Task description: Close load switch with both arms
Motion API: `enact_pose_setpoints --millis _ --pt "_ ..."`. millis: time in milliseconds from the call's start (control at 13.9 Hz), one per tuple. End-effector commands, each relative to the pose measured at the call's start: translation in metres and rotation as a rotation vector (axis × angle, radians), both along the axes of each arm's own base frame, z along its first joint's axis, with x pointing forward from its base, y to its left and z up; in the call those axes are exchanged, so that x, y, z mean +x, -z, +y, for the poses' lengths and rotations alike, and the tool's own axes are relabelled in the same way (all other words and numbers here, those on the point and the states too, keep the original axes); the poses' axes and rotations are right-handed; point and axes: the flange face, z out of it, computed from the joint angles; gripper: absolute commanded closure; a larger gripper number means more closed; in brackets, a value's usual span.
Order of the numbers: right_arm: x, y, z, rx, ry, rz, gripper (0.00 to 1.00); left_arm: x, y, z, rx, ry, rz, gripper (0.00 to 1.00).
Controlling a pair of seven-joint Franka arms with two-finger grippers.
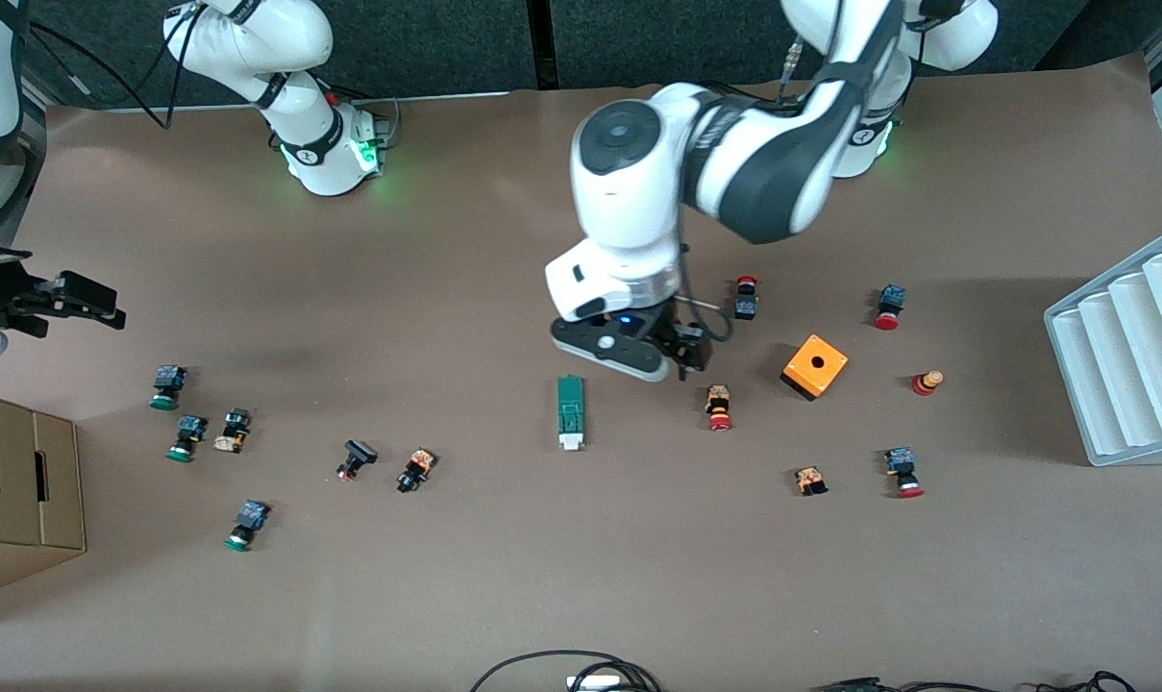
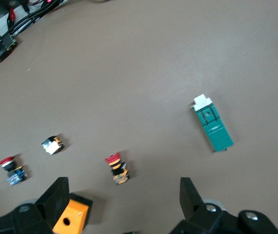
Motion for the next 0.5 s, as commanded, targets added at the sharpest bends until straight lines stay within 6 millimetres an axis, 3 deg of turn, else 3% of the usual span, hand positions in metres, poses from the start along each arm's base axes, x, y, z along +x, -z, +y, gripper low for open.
enact_pose_setpoints --millis 0,216,432 --pt "0.003 -0.004 0.0 -0.018 -0.008 -0.012 0.0 0.004 -0.028 0.035 -0.002 -0.011 0.043 0.0" --pt "0.003 -0.004 0.001 -0.02 -0.01 -0.012 0.0 0.009 -0.052 0.076 -0.006 -0.064 0.092 0.0" --pt "0.003 -0.004 0.001 -0.02 -0.01 -0.012 0.0 0.005 -0.062 0.087 0.001 -0.068 0.107 0.0"
